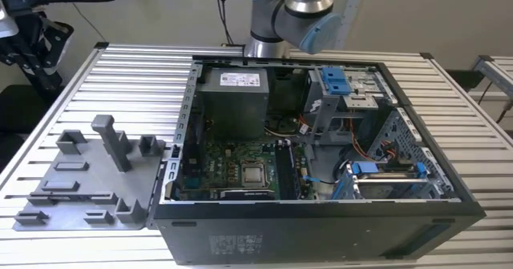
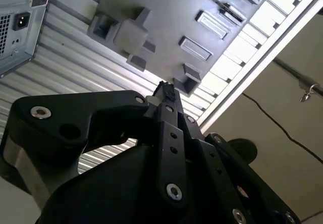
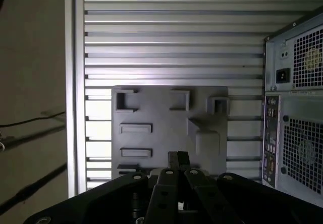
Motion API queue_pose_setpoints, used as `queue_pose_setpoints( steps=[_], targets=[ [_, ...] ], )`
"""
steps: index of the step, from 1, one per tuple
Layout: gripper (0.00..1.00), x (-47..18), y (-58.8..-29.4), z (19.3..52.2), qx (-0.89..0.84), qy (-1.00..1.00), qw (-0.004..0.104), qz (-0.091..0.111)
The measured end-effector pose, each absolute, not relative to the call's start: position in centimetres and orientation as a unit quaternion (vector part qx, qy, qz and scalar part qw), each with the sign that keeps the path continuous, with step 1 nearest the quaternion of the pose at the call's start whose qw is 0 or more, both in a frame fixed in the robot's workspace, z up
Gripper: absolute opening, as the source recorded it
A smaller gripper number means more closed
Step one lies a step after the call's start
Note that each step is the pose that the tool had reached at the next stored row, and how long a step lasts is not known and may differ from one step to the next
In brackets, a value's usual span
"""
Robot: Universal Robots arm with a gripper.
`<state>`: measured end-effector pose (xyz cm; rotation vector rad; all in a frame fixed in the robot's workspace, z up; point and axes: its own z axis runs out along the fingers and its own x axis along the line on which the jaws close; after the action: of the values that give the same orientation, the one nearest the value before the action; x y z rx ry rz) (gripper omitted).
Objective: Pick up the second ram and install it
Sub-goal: 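Reach for the second ram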
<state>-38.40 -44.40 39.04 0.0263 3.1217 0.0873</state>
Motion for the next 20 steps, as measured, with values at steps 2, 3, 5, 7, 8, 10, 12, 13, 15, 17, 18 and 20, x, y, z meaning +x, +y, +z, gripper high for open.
queue_pose_setpoints(
  steps=[2, 3, 5, 7, 8, 10, 12, 13, 15, 17, 18, 20],
  targets=[
    [0.11, -38.4, -45.0, 39.0, 0.008, 1.0, 0.009, 0.028],
    [0.11, -38.4, -45.4, 39.0, 0.008, 1.0, 0.009, 0.028],
    [0.11, -38.4, -46.1, 39.0, 0.008, 0.999, 0.009, 0.029],
    [0.11, -38.4, -46.8, 39.0, 0.008, 0.999, 0.009, 0.03],
    [0.11, -38.4, -47.2, 39.0, 0.008, 0.999, 0.009, 0.031],
    [0.11, -38.5, -47.8, 39.0, 0.009, 0.999, 0.009, 0.032],
    [0.11, -38.6, -48.3, 39.0, 0.009, 0.999, 0.009, 0.033],
    [0.11, -38.6, -48.5, 39.0, 0.009, 0.999, 0.009, 0.033],
    [0.11, -38.7, -49.0, 39.0, 0.009, 0.999, 0.009, 0.034],
    [0.11, -38.8, -49.5, 39.0, 0.008, 0.999, 0.009, 0.034],
    [0.11, -38.8, -49.8, 39.0, 0.008, 0.999, 0.009, 0.034],
    [0.11, -38.9, -50.2, 39.0, 0.009, 0.999, 0.009, 0.035]
  ],
)
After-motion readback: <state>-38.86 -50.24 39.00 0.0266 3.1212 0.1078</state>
